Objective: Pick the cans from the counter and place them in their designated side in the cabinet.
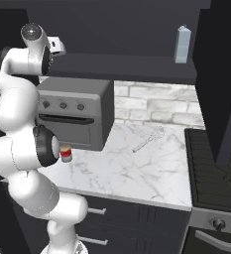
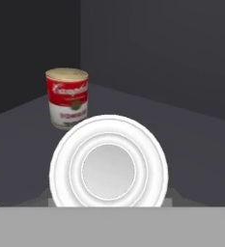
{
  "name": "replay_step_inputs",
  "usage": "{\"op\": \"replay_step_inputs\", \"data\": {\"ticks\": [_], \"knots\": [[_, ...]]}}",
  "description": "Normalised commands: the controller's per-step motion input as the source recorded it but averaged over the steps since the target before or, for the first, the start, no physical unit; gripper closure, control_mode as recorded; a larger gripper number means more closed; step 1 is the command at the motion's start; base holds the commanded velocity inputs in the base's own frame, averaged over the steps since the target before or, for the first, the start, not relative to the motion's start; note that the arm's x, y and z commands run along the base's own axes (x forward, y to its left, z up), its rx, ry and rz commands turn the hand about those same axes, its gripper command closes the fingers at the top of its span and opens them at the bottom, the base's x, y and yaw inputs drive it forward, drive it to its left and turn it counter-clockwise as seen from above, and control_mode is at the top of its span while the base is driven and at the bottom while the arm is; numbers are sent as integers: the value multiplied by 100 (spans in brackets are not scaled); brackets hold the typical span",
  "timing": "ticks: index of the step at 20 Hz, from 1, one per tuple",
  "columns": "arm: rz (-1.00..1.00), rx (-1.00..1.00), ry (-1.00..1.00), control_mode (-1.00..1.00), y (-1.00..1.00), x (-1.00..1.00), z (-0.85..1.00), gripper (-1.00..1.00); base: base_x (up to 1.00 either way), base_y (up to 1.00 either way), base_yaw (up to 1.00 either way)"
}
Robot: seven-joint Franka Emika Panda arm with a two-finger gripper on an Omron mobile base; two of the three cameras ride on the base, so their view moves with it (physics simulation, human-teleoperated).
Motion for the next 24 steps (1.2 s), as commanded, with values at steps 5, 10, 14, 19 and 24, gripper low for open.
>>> {"op": "replay_step_inputs", "data": {"ticks": [5,10,14,19,24], "knots": [[0,-1,0,-100,12,27,-3,100,0,0,0],[0,0,2,-100,13,28,-3,100,0,0,0],[0,0,4,-100,13,27,-3,100,0,0,0],[0,0,4,-100,14,26,-3,100,0,0,0],[0,0,3,-100,15,28,-5,100,0,0,0]]}}
